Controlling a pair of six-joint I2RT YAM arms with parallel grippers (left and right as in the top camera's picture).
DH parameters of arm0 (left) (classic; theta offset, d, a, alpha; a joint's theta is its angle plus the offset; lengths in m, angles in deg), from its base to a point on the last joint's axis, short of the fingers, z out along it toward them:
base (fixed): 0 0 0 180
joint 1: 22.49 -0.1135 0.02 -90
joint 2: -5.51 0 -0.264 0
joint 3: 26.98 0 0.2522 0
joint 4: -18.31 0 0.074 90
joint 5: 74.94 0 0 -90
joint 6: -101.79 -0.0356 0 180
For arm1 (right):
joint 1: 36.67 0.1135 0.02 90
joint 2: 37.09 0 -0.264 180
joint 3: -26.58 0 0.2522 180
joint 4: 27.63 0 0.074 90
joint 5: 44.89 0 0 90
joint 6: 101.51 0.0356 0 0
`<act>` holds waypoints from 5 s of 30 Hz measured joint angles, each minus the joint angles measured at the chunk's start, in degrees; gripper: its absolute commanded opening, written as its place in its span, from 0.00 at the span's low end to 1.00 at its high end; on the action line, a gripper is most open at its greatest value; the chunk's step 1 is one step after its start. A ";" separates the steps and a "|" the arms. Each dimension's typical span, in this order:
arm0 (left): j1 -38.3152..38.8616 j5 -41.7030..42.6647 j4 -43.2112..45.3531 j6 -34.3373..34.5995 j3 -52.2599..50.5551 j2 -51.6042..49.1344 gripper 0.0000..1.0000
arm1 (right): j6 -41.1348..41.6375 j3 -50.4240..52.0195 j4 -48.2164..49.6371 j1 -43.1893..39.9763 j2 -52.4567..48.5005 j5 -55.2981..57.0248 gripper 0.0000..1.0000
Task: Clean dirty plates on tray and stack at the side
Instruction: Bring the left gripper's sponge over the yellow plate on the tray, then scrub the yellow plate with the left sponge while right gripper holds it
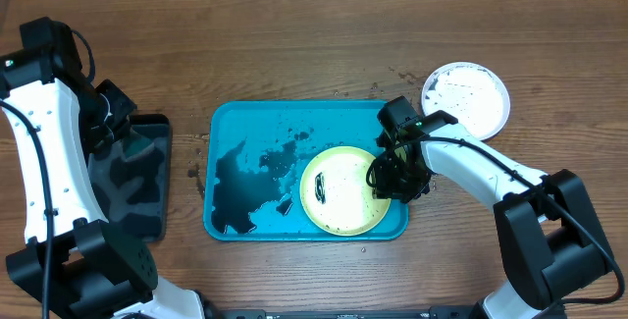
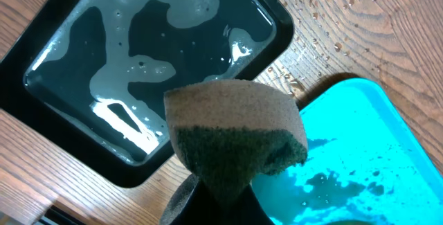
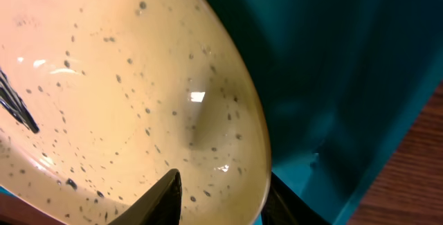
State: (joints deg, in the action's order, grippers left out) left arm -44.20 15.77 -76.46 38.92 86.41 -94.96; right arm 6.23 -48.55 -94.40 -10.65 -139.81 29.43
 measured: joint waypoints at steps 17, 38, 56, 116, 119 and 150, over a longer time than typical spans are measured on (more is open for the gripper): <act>0.87 3.87 0.24 -0.81 -0.02 0.00 0.04 | 5.97 1.81 8.11 0.00 0.00 4.59 0.04; 32.37 18.80 14.49 -9.99 -21.22 -0.07 0.04 | 18.05 1.95 17.86 4.52 0.00 4.09 0.04; 43.25 13.11 36.54 2.58 -34.03 -0.37 0.04 | 20.65 2.14 17.25 8.90 0.00 5.53 0.04; 43.32 17.46 28.33 -6.23 -24.52 -11.23 0.04 | 21.20 2.03 17.62 8.79 -0.22 6.29 0.04; 43.45 12.28 29.00 -5.01 -25.77 -11.32 0.04 | 21.18 2.03 17.51 8.79 -0.20 6.27 0.04; 39.08 -17.81 5.33 9.09 -4.02 -11.41 0.04 | 14.25 -12.76 -1.44 8.94 -0.61 12.72 0.04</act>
State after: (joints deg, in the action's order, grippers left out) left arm -5.12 -2.04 -71.13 48.02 82.39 -106.37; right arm 20.48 -61.31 -95.84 -1.71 -140.42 42.15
